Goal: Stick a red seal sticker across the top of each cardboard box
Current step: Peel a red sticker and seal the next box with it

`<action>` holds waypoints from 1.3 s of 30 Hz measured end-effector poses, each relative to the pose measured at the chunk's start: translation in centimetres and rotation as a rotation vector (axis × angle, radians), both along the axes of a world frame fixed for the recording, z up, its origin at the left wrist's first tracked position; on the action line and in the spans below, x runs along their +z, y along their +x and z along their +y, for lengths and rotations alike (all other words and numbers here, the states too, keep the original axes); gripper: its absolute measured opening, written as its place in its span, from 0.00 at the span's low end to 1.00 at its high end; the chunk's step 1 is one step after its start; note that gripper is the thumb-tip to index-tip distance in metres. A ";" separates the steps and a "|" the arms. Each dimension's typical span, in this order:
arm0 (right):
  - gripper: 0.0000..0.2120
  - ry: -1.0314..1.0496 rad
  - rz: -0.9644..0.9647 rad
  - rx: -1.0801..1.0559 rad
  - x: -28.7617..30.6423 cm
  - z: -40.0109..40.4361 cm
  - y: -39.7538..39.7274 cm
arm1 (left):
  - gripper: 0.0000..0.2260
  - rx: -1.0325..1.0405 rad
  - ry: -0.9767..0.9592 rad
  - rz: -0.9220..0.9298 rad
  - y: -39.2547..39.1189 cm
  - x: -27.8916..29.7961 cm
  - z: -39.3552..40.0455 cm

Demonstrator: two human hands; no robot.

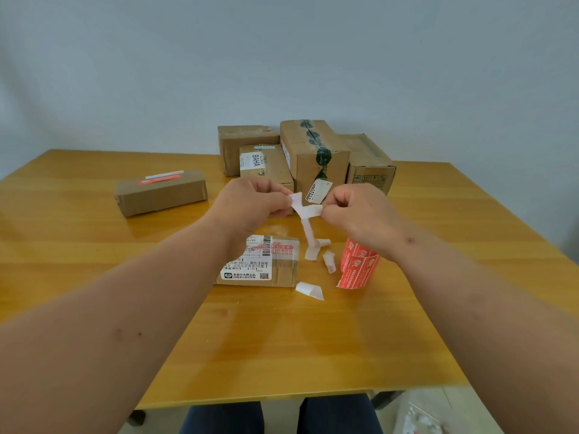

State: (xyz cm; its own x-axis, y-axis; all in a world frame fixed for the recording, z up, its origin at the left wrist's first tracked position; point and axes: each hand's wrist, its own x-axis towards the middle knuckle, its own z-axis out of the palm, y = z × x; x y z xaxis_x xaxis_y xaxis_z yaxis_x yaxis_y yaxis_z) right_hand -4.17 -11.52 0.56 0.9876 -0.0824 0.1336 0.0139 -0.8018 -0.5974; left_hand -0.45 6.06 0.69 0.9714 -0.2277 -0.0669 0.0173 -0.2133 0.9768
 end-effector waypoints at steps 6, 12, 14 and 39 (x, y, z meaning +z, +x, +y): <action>0.12 -0.522 0.105 -0.163 -0.3 -2.1 -0.2 | 0.05 0.179 -0.276 0.124 1.9 -0.2 2.1; 0.22 -0.785 0.066 -0.082 -0.1 -1.2 -0.1 | 0.06 0.141 -0.313 0.049 2.4 -0.3 3.1; 0.17 -0.696 0.077 -0.020 -0.1 -0.2 0.2 | 0.06 0.031 -0.312 0.019 2.1 -0.2 3.1; 0.06 0.653 0.289 0.068 -0.6 5.6 2.6 | 0.04 -0.295 0.444 -0.092 2.8 0.1 7.2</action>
State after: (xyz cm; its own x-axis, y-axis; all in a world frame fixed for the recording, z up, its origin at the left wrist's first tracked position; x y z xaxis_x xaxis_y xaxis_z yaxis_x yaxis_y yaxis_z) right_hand -1.56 -5.95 -0.01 0.9819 0.0064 -0.1893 -0.1798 -0.2825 -0.9423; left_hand 2.38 13.22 0.79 0.8767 -0.4613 -0.1366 -0.1872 -0.5886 0.7864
